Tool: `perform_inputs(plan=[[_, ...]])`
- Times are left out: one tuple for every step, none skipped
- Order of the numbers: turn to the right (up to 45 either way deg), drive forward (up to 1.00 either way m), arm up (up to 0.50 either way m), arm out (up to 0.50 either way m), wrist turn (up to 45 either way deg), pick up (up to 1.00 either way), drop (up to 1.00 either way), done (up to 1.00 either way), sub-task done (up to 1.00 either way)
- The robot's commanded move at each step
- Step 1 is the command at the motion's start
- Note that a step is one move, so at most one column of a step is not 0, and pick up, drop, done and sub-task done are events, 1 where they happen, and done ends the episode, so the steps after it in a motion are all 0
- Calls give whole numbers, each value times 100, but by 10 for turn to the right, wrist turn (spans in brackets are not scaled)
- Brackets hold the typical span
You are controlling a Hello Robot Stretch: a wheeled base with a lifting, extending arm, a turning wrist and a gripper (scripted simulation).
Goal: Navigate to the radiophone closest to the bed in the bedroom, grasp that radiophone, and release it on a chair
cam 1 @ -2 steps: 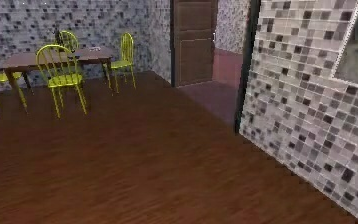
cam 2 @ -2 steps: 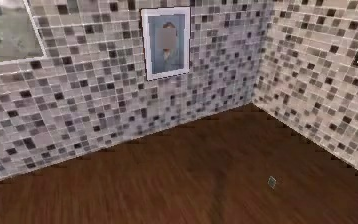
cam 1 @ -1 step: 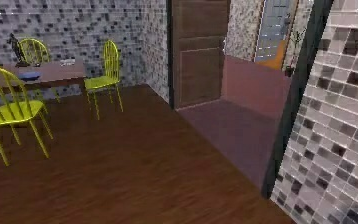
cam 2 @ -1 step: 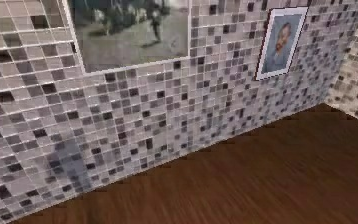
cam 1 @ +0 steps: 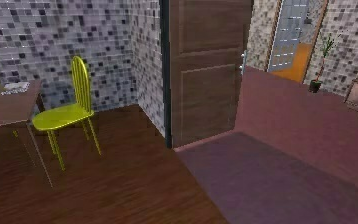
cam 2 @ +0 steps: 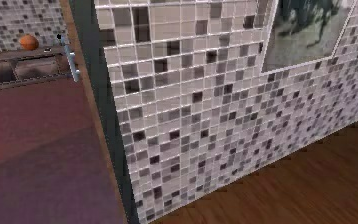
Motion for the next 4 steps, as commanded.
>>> perform_inputs(plan=[[0,20,0,0,0,0,0,0,0],[90,0,0,0,0,0,0,0,0],[0,50,0,0,0,0,0,0,0],[450,0,0,0,0,0,0,0,0]])
